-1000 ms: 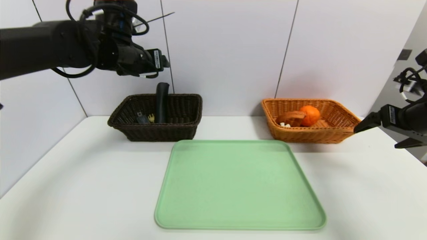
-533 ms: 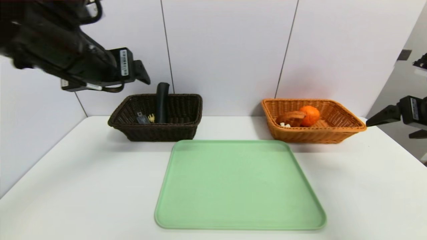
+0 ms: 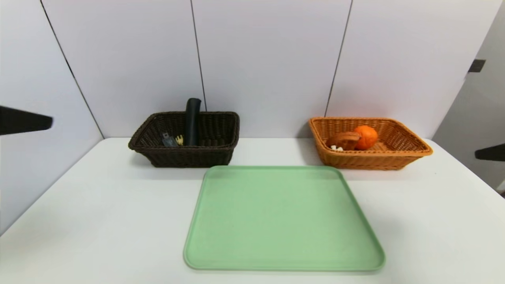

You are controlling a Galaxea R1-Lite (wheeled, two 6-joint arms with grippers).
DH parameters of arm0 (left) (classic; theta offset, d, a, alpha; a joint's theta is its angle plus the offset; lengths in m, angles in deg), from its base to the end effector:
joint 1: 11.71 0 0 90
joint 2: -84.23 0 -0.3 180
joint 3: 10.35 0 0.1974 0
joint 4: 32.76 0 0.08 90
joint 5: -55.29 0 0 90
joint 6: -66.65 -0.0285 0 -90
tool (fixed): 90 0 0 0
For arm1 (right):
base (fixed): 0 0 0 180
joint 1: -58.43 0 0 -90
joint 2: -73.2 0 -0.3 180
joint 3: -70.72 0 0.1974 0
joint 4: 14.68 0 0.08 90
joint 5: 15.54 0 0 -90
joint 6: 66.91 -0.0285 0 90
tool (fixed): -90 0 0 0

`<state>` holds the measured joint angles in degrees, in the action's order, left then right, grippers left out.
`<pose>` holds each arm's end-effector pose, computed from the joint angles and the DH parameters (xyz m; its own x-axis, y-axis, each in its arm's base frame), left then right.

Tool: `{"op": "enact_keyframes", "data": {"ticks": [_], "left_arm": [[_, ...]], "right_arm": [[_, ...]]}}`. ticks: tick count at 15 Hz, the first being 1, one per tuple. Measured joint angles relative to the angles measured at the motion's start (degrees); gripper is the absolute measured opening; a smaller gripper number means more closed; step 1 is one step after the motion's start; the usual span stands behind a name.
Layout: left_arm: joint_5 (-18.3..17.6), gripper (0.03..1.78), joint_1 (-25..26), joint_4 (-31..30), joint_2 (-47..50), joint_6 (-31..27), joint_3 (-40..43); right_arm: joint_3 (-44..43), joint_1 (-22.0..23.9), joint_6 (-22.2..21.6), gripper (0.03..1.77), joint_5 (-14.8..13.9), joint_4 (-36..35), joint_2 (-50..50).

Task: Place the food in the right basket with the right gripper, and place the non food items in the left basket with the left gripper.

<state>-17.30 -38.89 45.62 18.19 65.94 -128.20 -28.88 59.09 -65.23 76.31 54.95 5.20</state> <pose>0.0894 -0.0363 0.3814 0.8959 -0.1237 -0.4268 0.2027 0.9685 0.1449 0.1412 -0.0007 0.3148 0.7876 0.0232 -0.6158 -0.0320 0.9995 -0.0032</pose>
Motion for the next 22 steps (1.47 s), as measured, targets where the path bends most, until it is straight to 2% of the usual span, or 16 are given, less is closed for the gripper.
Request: {"op": "enact_keyframes", "data": {"ticks": [3, 6, 7, 9, 11, 14, 16, 18, 22], "left_arm": [[1.72, 1.67, 11.61, -2.84, 7.69, -2.57, 8.57], [1.63, 1.69, 19.71, -10.01, 17.4, -2.97, 19.68], [1.44, 1.69, 21.37, -12.85, 20.76, -3.04, 23.38], [1.28, 1.69, 23.56, -18.12, 27.95, -3.06, 30.79], [1.17, 1.69, 24.54, -21.09, 35.36, -3.04, 37.44], [0.72, 1.69, 25.49, -22.47, 47.02, -2.93, 47.71], [-2.36, 1.69, 26.44, -23.02, 53.66, -3.39, 52.94], [-7.07, 1.69, 26.88, -23.21, 58.51, -4.8, 56.06], [-13.4, 1.69, 27.08, -25.5, 64.24, -6.57, 60.65]], "right_arm": [[4.85, -0.11, -0.2, 1.71, -2.57, -1.18, 7.14], [13.69, 0.05, -0.06, 1.71, -5.85, -8.79, 14.77], [16.84, 0.05, 0.0, 1.71, -7.29, -12.53, 17.64], [22.32, 0.07, 0.16, 1.71, -8.25, -17.6, 23.36], [27.56, 0.05, 0.24, 1.71, -8.2, -19.18, 29.83], [34.1, -0.24, 0.63, 1.71, -7.02, -19.71, 39.95], [37.16, -0.44, 1.34, 1.71, -5.0, -19.85, 45.9], [39.22, -0.45, 1.6, 1.71, -4.25, -20.35, 50.88], [45.57, -0.28, 2.72, 1.71, -4.51, -29.96, 59.38]]}}
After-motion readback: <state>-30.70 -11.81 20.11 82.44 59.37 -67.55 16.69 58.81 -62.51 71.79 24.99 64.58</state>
